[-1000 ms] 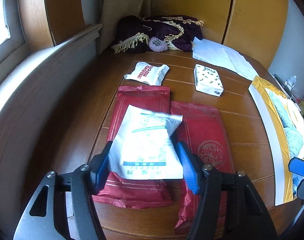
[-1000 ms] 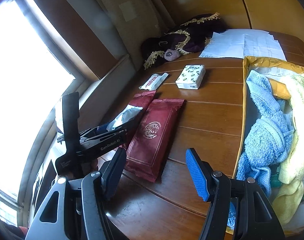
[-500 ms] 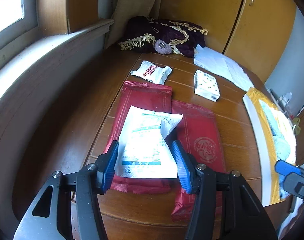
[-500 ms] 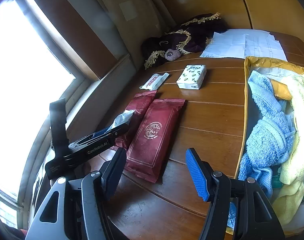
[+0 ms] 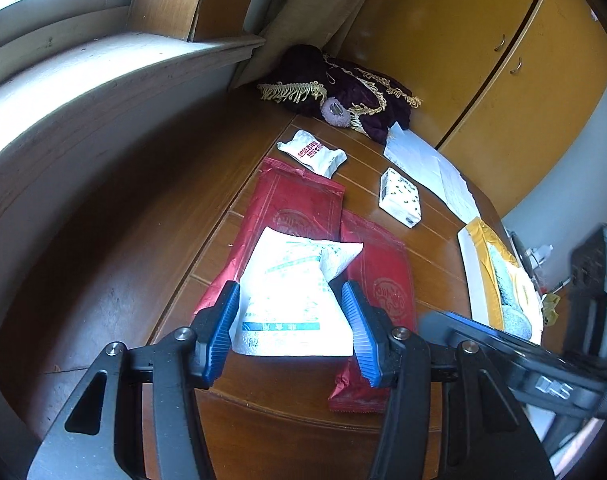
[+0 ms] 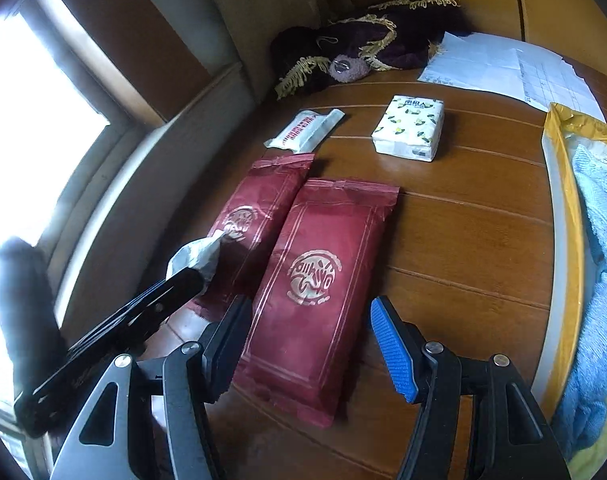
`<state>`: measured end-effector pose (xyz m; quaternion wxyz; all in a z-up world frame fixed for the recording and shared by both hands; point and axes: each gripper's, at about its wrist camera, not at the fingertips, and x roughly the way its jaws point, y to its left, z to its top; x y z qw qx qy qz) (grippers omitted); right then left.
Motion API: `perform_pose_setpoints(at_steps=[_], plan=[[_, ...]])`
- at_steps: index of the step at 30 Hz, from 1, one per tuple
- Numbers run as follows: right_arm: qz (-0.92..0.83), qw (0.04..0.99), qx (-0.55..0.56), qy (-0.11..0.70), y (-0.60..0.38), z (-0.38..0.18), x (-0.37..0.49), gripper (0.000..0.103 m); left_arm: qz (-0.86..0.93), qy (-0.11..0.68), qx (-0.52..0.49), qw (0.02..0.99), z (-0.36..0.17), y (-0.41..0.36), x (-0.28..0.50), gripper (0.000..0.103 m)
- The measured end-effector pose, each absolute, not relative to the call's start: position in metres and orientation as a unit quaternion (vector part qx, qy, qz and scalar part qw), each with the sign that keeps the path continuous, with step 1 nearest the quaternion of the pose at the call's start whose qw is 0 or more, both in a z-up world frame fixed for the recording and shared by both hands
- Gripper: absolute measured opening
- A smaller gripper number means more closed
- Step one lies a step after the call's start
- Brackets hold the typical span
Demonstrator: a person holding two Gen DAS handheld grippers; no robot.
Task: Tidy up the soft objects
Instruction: 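Grasp the maroon foil bag with the right tool while the left tool holds the white packet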
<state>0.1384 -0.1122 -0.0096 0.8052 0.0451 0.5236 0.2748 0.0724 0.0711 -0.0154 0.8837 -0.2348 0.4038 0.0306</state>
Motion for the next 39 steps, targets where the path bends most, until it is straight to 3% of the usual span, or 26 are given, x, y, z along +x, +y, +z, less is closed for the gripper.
perform_pose_setpoints(at_steps=[4,9,12,15,21,30,39], plan=[[0.247,0.797,0.045,0.549,-0.094,-0.025,0.150,0.067,0.034,0.393,-0.242,0.886,-0.014,0.073,0.067,0.051],[0.226,0.813,0.005,0.537,-0.079,-0.028,0.145,0.076,0.031,0.392,-0.257,0.883,-0.014,0.079,0.067,0.051],[0.219,0.823,-0.038,0.523,-0.071,-0.031,0.138,0.076,0.031,0.390,-0.263,0.882,-0.014,0.081,0.066,0.051],[0.218,0.824,-0.060,0.519,-0.070,-0.031,0.132,0.073,0.032,0.390,-0.263,0.882,-0.015,0.080,0.065,0.051],[0.212,0.832,-0.086,0.506,-0.074,-0.028,0.122,0.057,0.029,0.392,-0.264,0.881,-0.014,0.077,0.066,0.051],[0.214,0.840,-0.034,0.498,-0.106,-0.020,0.112,0.038,0.014,0.397,-0.261,0.880,-0.013,0.063,0.069,0.051],[0.232,0.844,0.025,0.482,-0.136,-0.004,0.109,0.033,0.004,0.396,-0.262,0.880,-0.005,0.048,0.069,0.050]])
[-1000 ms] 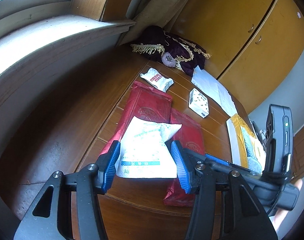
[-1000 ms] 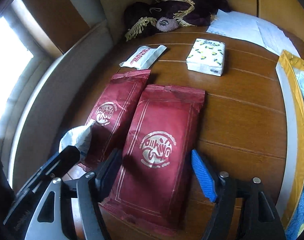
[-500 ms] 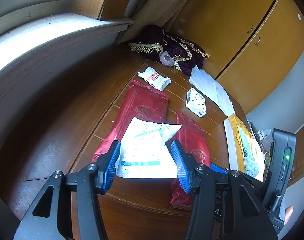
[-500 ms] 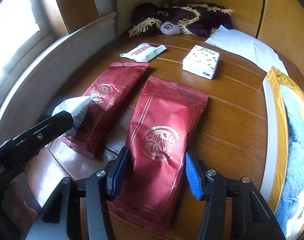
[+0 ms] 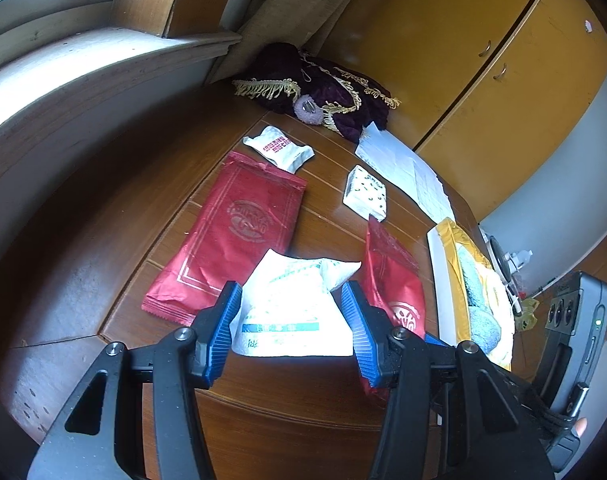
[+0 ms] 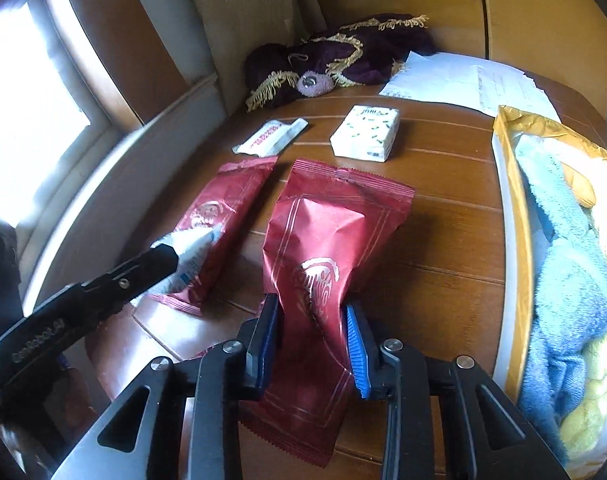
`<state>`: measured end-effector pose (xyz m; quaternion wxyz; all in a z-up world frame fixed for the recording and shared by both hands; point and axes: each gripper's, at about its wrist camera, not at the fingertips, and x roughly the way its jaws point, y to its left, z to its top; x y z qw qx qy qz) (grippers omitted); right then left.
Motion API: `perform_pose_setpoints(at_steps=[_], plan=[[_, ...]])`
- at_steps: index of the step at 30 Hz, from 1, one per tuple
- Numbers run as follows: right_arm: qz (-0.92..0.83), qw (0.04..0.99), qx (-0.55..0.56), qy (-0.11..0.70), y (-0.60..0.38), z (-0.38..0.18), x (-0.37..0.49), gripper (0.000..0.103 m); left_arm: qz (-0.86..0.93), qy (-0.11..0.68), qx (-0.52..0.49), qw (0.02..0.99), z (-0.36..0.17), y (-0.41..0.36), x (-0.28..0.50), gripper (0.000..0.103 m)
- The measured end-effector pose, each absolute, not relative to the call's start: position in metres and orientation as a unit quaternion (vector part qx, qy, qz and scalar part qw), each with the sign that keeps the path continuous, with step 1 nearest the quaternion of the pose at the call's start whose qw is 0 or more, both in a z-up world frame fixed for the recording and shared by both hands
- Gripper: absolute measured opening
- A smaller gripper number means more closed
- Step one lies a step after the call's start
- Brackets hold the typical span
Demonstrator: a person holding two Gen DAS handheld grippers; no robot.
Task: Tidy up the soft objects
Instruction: 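Grasp the maroon foil bag with the right tool while the left tool holds the white packet, then carry the white packet and maroon foil bag into the tray and release both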
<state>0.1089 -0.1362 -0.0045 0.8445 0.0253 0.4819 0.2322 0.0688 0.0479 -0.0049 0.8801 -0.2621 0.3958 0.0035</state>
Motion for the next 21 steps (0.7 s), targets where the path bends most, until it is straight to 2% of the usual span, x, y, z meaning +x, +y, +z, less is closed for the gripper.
perform_pose_setpoints(at_steps=[11,21], plan=[[0.233,0.858,0.050,0.454,-0.170,0.021,0.103,0.032,-0.003,0.413,-0.259,0.873,-0.007,0.027,0.075,0.048],[0.225,0.858,0.058,0.457,-0.184,0.021,0.106,0.033,-0.005,0.445,-0.185,0.876,-0.019,-0.004,0.080,0.050]])
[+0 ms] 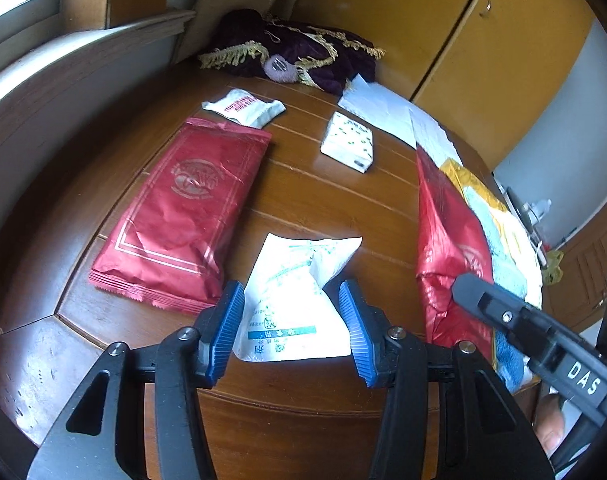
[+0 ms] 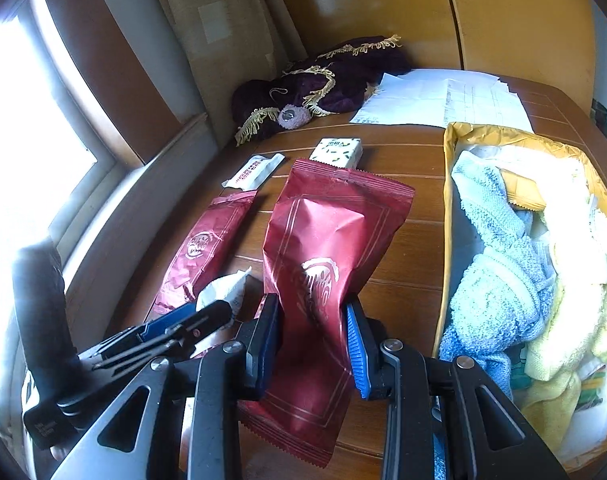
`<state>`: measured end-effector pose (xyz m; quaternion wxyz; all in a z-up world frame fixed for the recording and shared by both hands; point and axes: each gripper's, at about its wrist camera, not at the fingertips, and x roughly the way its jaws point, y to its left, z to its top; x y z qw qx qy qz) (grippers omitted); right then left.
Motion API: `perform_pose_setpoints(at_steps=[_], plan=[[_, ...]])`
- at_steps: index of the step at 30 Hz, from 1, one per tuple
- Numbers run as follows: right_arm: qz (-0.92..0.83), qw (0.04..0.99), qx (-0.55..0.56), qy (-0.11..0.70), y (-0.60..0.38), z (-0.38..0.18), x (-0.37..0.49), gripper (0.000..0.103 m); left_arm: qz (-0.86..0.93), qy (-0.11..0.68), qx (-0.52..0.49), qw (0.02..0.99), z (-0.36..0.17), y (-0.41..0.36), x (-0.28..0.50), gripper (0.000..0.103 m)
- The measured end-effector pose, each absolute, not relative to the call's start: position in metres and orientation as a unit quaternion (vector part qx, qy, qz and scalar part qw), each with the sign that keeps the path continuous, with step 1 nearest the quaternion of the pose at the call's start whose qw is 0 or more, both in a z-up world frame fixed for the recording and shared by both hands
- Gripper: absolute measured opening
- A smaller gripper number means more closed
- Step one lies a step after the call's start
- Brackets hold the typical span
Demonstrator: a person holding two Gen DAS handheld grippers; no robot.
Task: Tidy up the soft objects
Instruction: 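Carry the white packet and maroon foil bag into the tray and release both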
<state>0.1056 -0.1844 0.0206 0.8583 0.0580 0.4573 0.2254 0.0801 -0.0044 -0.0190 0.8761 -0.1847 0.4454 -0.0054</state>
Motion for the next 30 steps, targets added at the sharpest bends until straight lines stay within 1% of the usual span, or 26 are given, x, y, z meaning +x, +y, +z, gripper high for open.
perform_pose_setpoints(at_steps=[3,7,11,17,19,20,22,25,30], plan=[[0.223,0.864,0.061,0.448,-0.190,0.026,0.105,0.033,-0.010,0.442,-0.186,0.878,-0.016,-0.004,0.080,0.059],[0.218,0.870,0.072,0.437,-0.203,0.034,0.106,0.033,-0.006,0.432,-0.171,0.885,-0.011,-0.004,0.078,0.065],[0.215,0.874,0.074,0.430,-0.210,0.040,0.105,0.033,-0.014,0.438,-0.159,0.885,-0.011,-0.007,0.082,0.065],[0.214,0.872,0.075,0.434,-0.211,0.040,0.105,0.033,-0.024,0.458,-0.091,0.884,-0.017,-0.026,0.091,0.065],[0.214,0.872,0.075,0.435,-0.211,0.039,0.105,0.033,-0.024,0.467,-0.083,0.880,-0.023,-0.030,0.092,0.065],[0.214,0.872,0.074,0.434,-0.211,0.039,0.105,0.033,-0.019,0.471,-0.083,0.878,-0.026,-0.032,0.092,0.064],[0.213,0.872,0.076,0.435,-0.212,0.039,0.104,0.033,-0.005,0.477,-0.077,0.875,-0.031,-0.034,0.093,0.042],[0.216,0.870,0.078,0.436,-0.212,0.038,0.105,0.033,0.004,0.470,-0.077,0.879,-0.031,-0.033,0.092,0.035],[0.225,0.870,0.085,0.430,-0.218,0.041,0.104,0.033,-0.013,0.463,-0.140,0.875,-0.025,-0.022,0.090,0.028]])
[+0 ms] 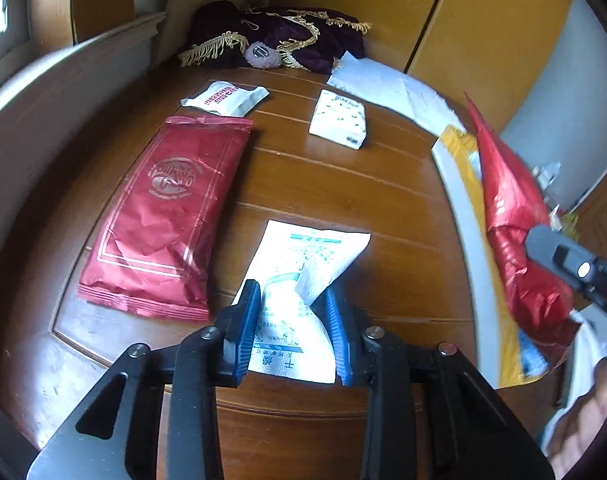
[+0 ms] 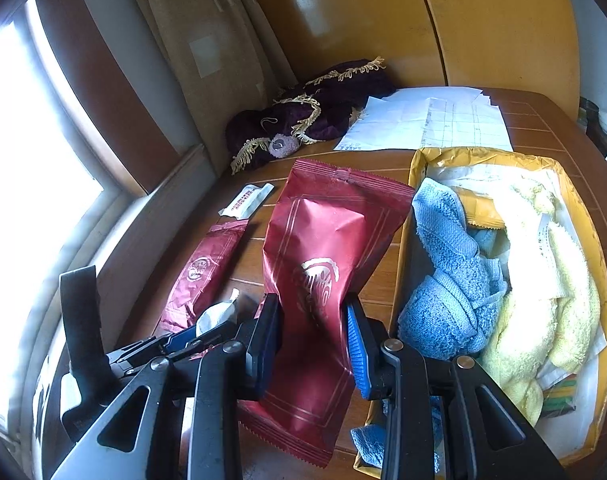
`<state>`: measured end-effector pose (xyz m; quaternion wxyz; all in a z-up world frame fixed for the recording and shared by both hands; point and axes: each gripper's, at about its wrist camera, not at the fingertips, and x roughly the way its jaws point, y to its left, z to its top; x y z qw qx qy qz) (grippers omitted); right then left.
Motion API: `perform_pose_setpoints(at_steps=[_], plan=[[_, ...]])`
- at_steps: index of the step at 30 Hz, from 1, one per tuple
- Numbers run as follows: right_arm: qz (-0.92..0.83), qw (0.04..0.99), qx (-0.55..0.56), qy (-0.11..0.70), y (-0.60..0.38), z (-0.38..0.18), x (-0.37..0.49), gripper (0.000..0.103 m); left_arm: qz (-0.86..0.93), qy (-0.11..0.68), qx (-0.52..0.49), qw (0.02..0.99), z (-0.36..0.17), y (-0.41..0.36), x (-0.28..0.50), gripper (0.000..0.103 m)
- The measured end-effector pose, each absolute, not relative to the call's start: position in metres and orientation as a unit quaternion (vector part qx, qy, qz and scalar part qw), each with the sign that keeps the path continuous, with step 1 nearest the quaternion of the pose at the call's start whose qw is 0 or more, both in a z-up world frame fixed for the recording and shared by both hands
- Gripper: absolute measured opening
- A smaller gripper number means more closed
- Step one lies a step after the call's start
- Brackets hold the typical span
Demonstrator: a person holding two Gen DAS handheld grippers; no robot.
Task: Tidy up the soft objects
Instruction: 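Carry the white packet and maroon foil bag into the tray and release both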
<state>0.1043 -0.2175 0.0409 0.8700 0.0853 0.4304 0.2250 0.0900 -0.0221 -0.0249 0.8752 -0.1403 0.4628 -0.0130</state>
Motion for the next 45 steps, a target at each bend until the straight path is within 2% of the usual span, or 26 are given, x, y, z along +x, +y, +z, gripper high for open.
perform_pose_setpoints(at_steps=[12,22,29,36,38,40,45], plan=[[0.233,0.871,0.111,0.418,-0.251,0.055,0.107,0.033,-0.071,0.412,-0.222,0.881,0.017,-0.038,0.092,0.025],[0.208,0.894,0.119,0.378,-0.314,0.090,0.111,0.033,-0.150,0.390,-0.229,0.879,0.062,-0.084,0.108,0.025],[0.144,0.895,0.091,0.412,-0.343,0.080,0.151,0.033,-0.196,0.380,-0.247,0.870,0.079,-0.126,0.143,0.025],[0.111,0.869,0.086,0.475,-0.355,0.045,0.194,0.035,-0.183,0.423,-0.250,0.851,0.061,-0.165,0.207,0.025],[0.117,0.866,0.094,0.477,-0.354,0.038,0.194,0.038,-0.175,0.438,-0.245,0.847,0.050,-0.174,0.218,0.025],[0.114,0.869,0.092,0.474,-0.351,0.035,0.190,0.046,-0.175,0.450,-0.247,0.840,0.038,-0.180,0.225,0.025],[0.111,0.873,0.107,0.462,-0.353,0.031,0.182,0.049,-0.173,0.475,-0.262,0.822,0.010,-0.182,0.233,0.026]])
